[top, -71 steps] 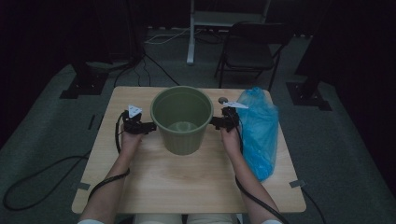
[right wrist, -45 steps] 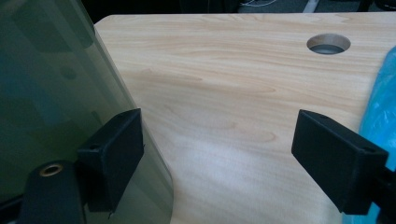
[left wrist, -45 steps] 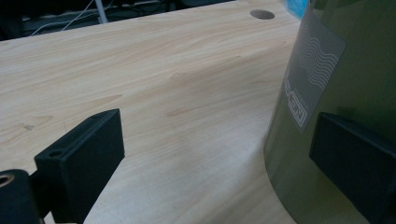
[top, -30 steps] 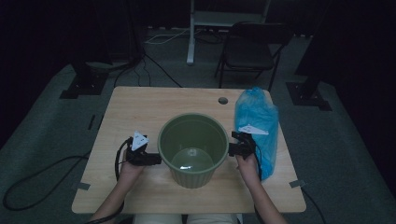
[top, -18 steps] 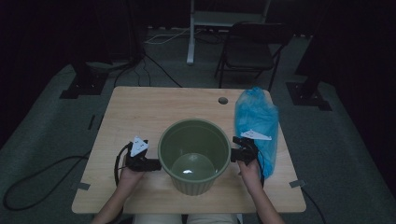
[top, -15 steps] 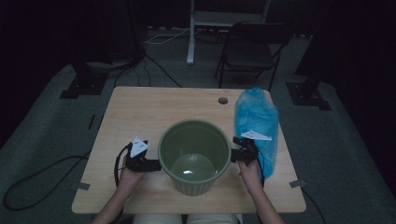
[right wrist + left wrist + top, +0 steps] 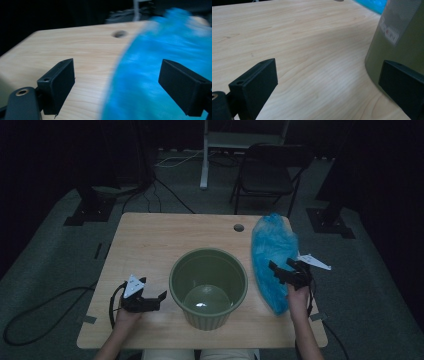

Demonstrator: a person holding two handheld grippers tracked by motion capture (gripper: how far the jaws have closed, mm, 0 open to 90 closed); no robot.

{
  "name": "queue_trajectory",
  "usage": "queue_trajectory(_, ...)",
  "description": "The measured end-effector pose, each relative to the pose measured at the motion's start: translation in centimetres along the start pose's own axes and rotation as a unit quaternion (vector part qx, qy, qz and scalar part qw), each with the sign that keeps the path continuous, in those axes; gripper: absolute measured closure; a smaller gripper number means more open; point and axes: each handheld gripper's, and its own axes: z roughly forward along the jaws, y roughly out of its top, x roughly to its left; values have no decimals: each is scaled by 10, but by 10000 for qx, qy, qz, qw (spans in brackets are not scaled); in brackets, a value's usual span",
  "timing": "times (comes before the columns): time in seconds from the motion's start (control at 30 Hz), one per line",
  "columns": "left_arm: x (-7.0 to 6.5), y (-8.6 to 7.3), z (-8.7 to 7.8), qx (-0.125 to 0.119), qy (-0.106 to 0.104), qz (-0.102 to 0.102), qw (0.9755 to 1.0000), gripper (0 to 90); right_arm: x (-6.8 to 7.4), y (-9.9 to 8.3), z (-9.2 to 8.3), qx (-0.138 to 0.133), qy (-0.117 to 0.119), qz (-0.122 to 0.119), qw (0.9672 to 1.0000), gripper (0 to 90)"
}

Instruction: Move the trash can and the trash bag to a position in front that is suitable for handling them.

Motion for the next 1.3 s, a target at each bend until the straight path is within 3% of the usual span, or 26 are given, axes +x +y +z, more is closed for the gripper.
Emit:
queue_trajectory(0.2, 15, -21, -14, -70, 141, -134, 9998, 27, -52, -21, 6, 167, -366, 750, 9964, 131)
queue_trajectory(0.3, 18, -27, -14, 35, 158, -166, 9997, 27, -65, -31, 13, 453, -639, 838, 9934, 132)
queue_trajectory(0.37, 18, -28, -14, 92, 152, -130, 9998, 27, -68, -35, 18, 634, -675, 791, 9926, 128)
queue_trajectory(0.53, 19, -29, -13, 40, 106, -263, 9996, 27, -68, -41, 33, 1008, -856, 558, 9897, 128)
queue_trajectory(0.63, 18, -30, -11, 99, 72, -244, 9996, 28, -65, -46, 41, 1153, -946, 387, 9881, 127)
queue_trajectory(0.73, 17, -30, -12, 72, 54, -240, 9997, 27, -56, -48, 45, 1290, -1108, -35, 9854, 129)
queue_trajectory(0.83, 18, -31, -13, 31, 39, -319, 9995, 28, -44, -52, 50, 1447, -1358, -559, 9785, 141)
queue_trajectory(1.1, 19, -33, -19, -33, 111, -367, 9993, 28, -36, -54, 50, 1380, -1516, -524, 9774, 202)
queue_trajectory(1.13, 19, -34, -20, -32, 94, -368, 9993, 28, -36, -54, 49, 1348, -1487, -536, 9782, 300)
queue_trajectory(1.17, 18, -34, -20, -23, 88, -372, 9993, 28, -35, -53, 48, 1371, -1448, -572, 9782, 344)
queue_trajectory(1.23, 17, -34, -19, -17, 65, -353, 9994, 27, -32, -53, 48, 1404, -1316, -657, 9791, 427)
queue_trajectory(1.3, 15, -34, -19, 7, 40, -348, 9994, 28, -30, -53, 47, 1423, -1247, -715, 9793, 454)
